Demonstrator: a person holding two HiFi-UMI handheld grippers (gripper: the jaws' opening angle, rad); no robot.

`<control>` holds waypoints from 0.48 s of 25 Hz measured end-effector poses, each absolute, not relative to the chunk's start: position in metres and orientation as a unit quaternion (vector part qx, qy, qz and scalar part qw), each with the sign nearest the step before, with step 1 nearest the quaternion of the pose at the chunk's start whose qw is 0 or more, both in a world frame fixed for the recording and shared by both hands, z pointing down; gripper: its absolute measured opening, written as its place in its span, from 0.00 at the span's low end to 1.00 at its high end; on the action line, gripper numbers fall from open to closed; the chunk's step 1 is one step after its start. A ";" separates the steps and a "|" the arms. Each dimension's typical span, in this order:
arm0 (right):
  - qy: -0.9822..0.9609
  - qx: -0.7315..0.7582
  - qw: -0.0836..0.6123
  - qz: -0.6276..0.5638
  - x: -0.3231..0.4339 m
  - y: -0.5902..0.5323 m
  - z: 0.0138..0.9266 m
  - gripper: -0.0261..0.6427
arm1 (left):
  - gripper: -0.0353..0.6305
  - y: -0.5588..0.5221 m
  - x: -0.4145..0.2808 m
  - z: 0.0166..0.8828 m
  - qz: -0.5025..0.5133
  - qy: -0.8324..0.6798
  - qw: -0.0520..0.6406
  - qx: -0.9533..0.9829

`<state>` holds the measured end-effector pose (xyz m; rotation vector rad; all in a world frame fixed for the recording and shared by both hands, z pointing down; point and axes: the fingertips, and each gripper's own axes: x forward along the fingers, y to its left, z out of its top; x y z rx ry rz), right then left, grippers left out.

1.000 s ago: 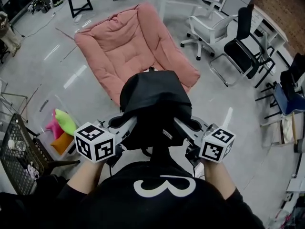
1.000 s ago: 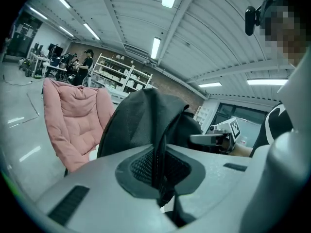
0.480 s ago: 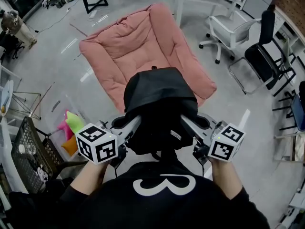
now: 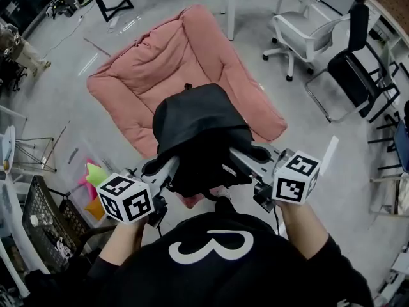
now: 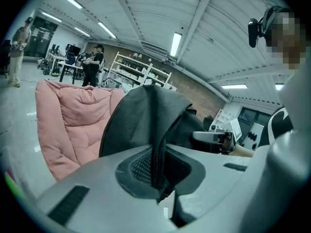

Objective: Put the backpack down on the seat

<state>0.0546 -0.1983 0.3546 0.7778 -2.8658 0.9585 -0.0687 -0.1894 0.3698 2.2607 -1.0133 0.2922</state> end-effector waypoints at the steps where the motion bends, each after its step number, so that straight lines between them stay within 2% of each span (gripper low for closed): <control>1: -0.920 0.246 0.015 0.303 0.056 -0.209 0.356 0.09 | 0.08 -0.199 -0.067 0.371 0.111 -0.391 0.318 0.857; 12: -0.932 0.230 0.049 0.277 0.059 -0.316 0.379 0.09 | 0.08 -0.285 -0.058 0.395 0.117 -0.446 0.319 0.828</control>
